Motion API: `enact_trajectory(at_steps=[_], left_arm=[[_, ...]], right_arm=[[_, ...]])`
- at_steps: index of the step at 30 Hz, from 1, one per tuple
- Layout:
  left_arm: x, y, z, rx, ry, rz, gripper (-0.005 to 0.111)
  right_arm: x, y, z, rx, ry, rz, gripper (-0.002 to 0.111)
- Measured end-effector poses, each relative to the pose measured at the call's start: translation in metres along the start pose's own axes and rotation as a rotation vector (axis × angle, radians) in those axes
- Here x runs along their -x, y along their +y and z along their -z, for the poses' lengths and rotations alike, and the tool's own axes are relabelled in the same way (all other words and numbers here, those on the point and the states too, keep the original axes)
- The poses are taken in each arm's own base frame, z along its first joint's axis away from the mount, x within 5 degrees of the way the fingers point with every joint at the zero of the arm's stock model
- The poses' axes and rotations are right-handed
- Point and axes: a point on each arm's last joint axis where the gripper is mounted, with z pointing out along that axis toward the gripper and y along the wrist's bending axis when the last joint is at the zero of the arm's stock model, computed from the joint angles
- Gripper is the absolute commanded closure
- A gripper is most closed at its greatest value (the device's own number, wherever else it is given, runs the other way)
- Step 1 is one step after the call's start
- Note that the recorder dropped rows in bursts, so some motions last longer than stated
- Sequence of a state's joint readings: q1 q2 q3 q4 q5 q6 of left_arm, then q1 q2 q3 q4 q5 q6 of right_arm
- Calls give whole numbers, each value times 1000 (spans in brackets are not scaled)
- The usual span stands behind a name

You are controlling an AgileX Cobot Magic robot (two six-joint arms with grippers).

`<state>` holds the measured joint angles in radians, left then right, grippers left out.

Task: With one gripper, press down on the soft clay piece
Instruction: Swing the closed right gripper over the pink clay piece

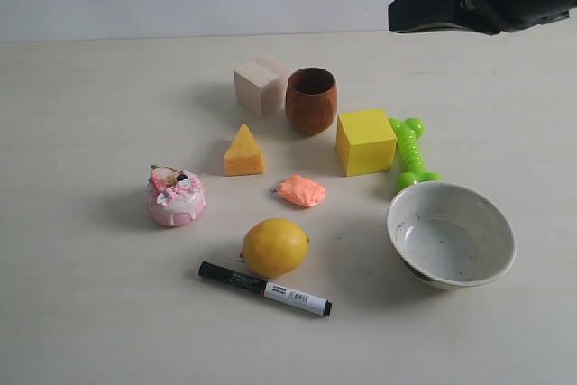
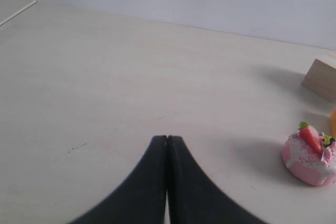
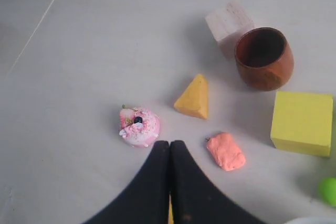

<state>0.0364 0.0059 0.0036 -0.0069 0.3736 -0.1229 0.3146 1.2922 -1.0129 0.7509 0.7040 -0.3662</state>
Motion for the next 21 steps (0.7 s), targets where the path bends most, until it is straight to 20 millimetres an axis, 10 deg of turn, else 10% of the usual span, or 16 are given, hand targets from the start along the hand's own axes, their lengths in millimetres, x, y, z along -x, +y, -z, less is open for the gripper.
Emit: enact_trajectory(at_steps=[8, 21], left_arm=[[0, 0, 0, 0, 0, 0, 107], [0, 0, 0, 0, 0, 0, 107]], right_arm=[[11, 23, -58, -225, 217, 27, 108], [-5, -7, -170, -598, 537, -159, 108]])
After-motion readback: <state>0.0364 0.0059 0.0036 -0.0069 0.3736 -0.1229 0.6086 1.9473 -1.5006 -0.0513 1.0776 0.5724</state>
